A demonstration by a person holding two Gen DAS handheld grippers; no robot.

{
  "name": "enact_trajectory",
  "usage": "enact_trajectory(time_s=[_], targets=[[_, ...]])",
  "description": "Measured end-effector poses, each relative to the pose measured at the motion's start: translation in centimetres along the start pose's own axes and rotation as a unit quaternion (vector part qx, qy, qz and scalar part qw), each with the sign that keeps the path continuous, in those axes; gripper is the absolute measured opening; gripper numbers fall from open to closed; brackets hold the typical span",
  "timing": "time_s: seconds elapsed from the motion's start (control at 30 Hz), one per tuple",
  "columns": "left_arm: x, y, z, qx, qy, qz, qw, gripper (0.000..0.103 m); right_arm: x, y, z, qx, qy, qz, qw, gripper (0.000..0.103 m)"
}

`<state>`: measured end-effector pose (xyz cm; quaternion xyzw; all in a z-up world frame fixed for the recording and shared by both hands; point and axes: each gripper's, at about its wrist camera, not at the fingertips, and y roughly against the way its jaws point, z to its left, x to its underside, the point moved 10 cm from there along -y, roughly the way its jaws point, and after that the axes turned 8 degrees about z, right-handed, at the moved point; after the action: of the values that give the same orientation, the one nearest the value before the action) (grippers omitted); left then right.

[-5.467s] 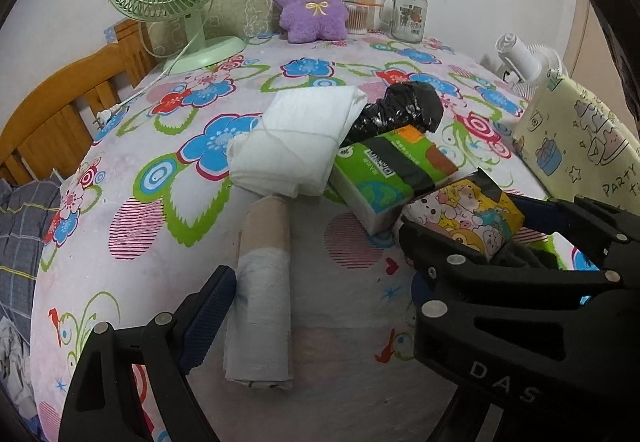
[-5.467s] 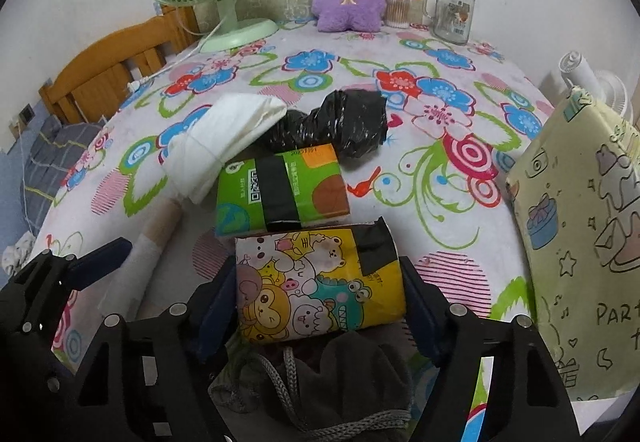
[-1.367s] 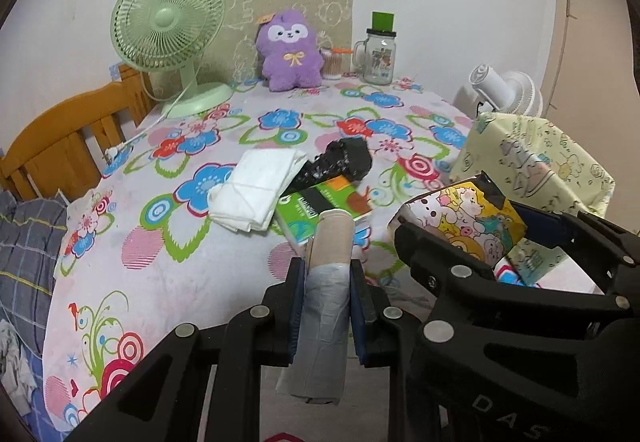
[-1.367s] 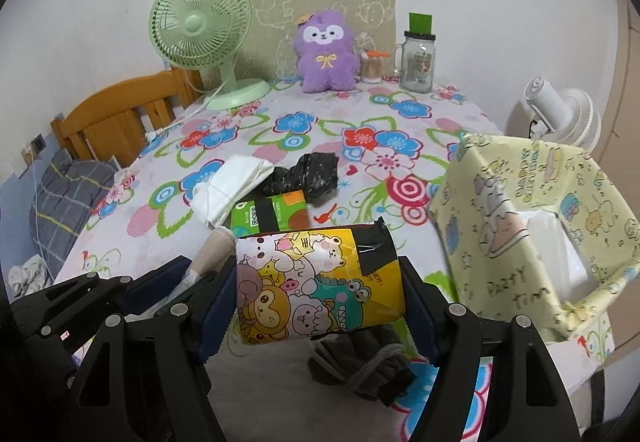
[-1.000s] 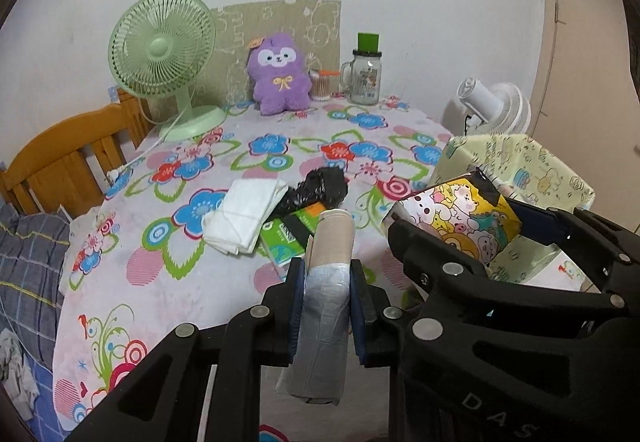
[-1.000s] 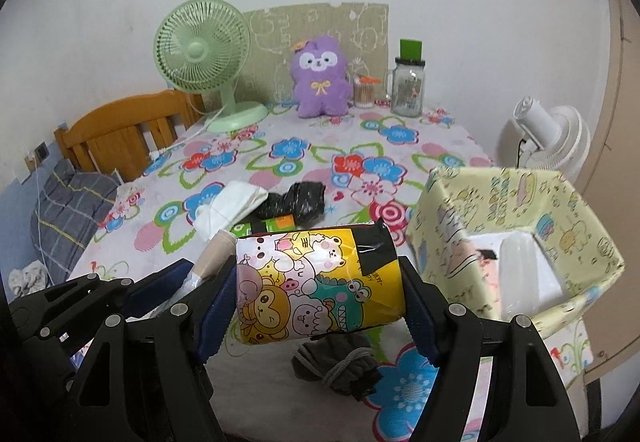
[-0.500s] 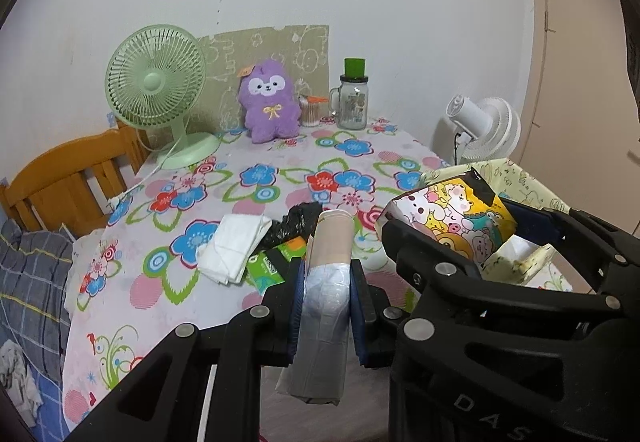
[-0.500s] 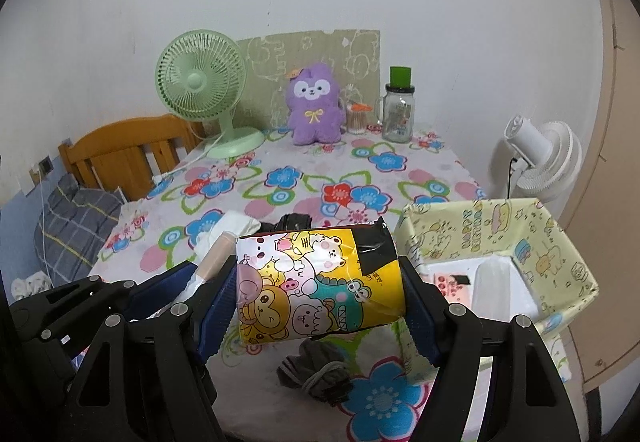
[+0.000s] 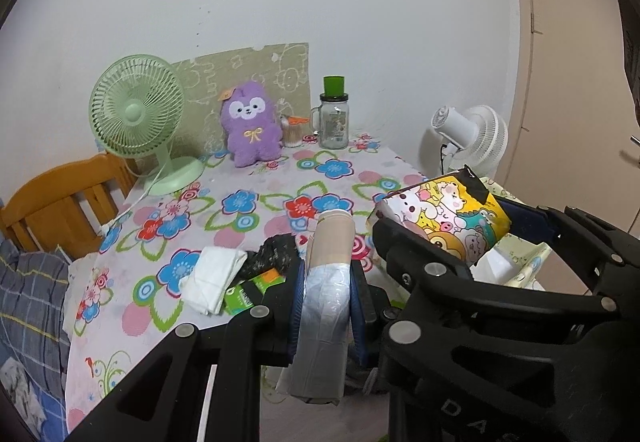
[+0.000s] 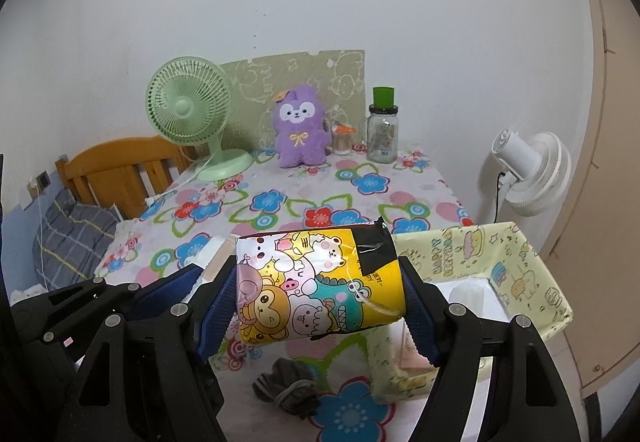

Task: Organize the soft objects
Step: 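Carry the yellow package and white paper roll over the gift box with both grippers, then lower both items into the gift box and open both grippers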

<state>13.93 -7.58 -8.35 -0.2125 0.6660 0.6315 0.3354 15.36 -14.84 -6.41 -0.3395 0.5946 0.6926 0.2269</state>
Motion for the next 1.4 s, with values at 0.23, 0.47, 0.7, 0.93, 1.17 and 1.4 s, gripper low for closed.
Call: enact_trajectory(time_s=[0.23,0.47,0.7,0.93,1.17,1.4], targets=[[-1.5,-0.2,-2.0,0.002,-0.013,-0.006,0.9999,0.020,-1.0,0.2,-2.3,0.004,-0.009,-0.007,1.000,0.077],[-2.8,-0.8,-4.2,0.015,-0.023,-0.009,0.9996,0.020,-1.6,0.7,-4.7,0.020,-0.016,-0.014,1.000,0.077],[-3.9,-1.4,-6.8,0.029,-0.037,-0.013,0.9988,0.021,-1.9,0.7,-7.2,0.037,-0.021,-0.016,0.999,0.077],[-4.7,-2.9,-9.1,0.043,-0.051,-0.007,0.9978,0.021,-1.9,0.0,-9.8,0.049,-0.032,-0.013,0.998,0.077],[-5.3,-5.1,-11.1,0.052,-0.066,0.004,0.9965,0.021,-1.5,-1.7,-12.7,0.055,-0.050,0.000,0.997,0.077],[-5.7,-7.7,-12.6,0.059,-0.072,0.023,0.9954,0.022,-1.2,-3.7,-14.7,0.054,-0.060,0.018,0.997,0.078]])
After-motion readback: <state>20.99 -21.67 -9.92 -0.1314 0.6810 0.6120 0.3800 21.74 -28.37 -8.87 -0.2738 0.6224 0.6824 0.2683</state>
